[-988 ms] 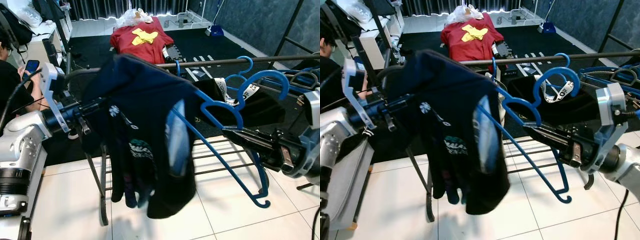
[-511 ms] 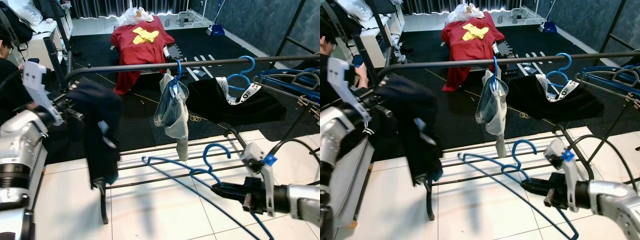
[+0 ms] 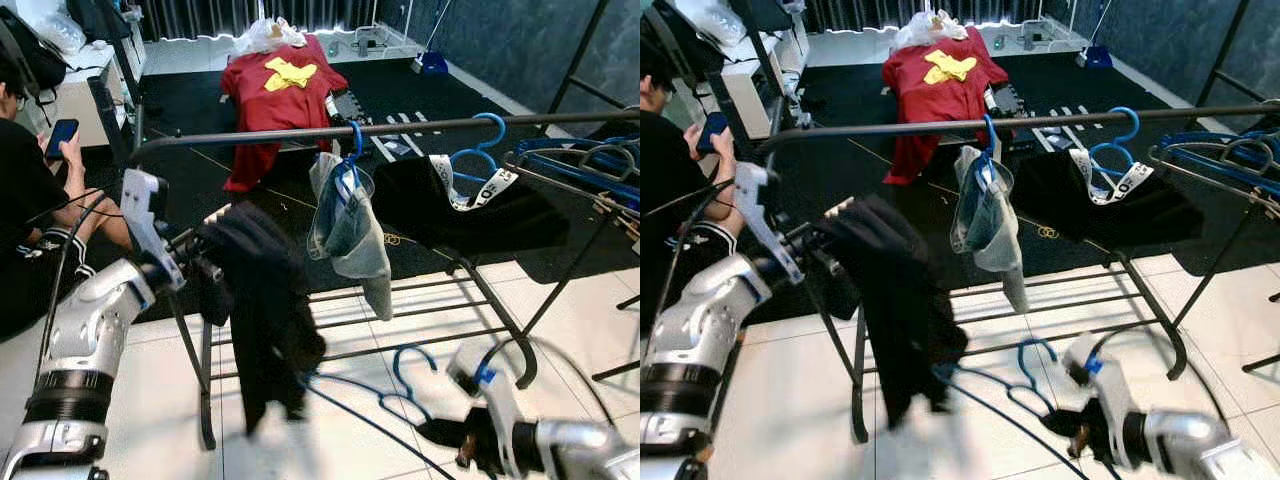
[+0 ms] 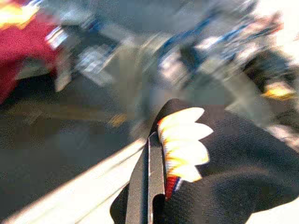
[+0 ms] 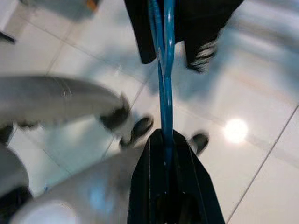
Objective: Hang hanger
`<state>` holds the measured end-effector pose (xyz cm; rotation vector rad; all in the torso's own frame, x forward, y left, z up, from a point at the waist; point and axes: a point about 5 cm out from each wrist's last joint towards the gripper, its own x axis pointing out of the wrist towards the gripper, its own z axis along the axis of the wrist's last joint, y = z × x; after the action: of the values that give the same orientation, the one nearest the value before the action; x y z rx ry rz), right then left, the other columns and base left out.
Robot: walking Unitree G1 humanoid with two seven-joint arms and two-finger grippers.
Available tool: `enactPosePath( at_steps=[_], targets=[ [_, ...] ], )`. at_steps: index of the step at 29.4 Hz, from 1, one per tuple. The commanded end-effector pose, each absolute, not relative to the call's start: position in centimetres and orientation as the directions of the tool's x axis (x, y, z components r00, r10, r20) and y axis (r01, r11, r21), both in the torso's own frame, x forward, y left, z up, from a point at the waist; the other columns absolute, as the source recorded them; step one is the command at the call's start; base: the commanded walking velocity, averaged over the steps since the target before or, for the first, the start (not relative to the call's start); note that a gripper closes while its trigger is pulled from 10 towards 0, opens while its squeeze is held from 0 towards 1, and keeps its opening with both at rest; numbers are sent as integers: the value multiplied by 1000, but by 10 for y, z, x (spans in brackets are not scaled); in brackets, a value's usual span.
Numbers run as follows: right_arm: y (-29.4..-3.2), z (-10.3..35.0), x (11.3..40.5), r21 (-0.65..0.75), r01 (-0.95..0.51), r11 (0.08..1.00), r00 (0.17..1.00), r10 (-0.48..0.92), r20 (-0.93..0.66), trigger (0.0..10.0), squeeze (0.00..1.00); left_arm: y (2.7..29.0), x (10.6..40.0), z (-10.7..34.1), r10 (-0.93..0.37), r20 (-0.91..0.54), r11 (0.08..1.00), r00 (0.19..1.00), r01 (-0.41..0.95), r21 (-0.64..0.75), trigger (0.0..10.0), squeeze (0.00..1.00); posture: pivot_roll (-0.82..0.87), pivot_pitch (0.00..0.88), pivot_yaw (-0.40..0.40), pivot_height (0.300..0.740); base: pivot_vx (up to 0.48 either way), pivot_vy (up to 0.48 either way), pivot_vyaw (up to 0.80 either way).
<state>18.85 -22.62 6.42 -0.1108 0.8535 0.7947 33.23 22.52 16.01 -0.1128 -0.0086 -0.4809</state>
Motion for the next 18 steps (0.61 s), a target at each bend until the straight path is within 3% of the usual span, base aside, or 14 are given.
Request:
enactPosePath(
  at_steps=[1, 3, 4, 7, 8, 10, 11, 14, 15, 18],
  targets=[
    [-224, 60, 190, 189, -651, 735, 433, 564, -703, 10000, 0, 239, 327, 145, -359, -38, 932, 932, 357, -64, 1176, 0, -22, 56, -7, 740, 0, 0, 0],
    [-223, 56, 189, 184, -631, 754, 455, 551, -699, 10000, 0, 245, 322, 130, -300, -96, 954, 949, 297, -47, 1176, 0, -22, 56, -7, 740, 0, 0, 0],
    [-222, 51, 191, 159, -592, 790, 514, 522, -681, 10000, 0, 249, 308, 103, -218, -194, 976, 956, 215, -37, 3765, 0, -26, 60, -5, 740, 0, 0, 0],
    [-222, 50, 194, 132, -569, 812, 560, 500, -661, 10000, 0, 246, 297, 87, -191, -247, 982, 950, 184, -52, 3765, 0, -26, 60, -5, 740, 0, 0, 0],
    [-223, 52, 201, 136, -490, 861, 654, 466, -596, 10000, 0, 240, 281, 63, -150, -314, 987, 938, 123, -104, 7176, 0, -24, 62, -10, 740, 0, 0, 0],
    [-224, 52, 202, 141, -467, 873, 676, 455, -579, 10000, 0, 238, 277, 57, -140, -330, 987, 934, 107, -117, 7176, 0, -24, 62, -10, 740, 0, 0, 0],
    [-224, 52, 203, 140, -457, 879, 688, 449, -570, 10000, 0, 237, 275, 54, -134, -339, 988, 931, 98, -122, 10000, 0, -24, 61, -11, 740, 0, 0, 0],
    [-226, 47, 205, 109, -395, 912, 749, 389, -536, 10000, 0, 225, 264, 41, -147, -361, 987, 921, 115, -109, 10000, 0, -30, 59, -15, 740, 0, 0, 0],
    [-223, 35, 202, 113, -315, 942, 797, 327, -508, 10000, 0, 211, 252, 29, -167, -363, 986, 917, 153, -68, 10000, 0, -26, 55, -17, 740, 0, 0, 781],
    [-220, 25, 196, 147, -233, 961, 829, 275, -487, 10000, 0, 207, 242, 18, -148, -376, 989, 915, 135, -61, 10000, 0, -25, 53, -18, 740, 0, 0, 781]
  ],
)
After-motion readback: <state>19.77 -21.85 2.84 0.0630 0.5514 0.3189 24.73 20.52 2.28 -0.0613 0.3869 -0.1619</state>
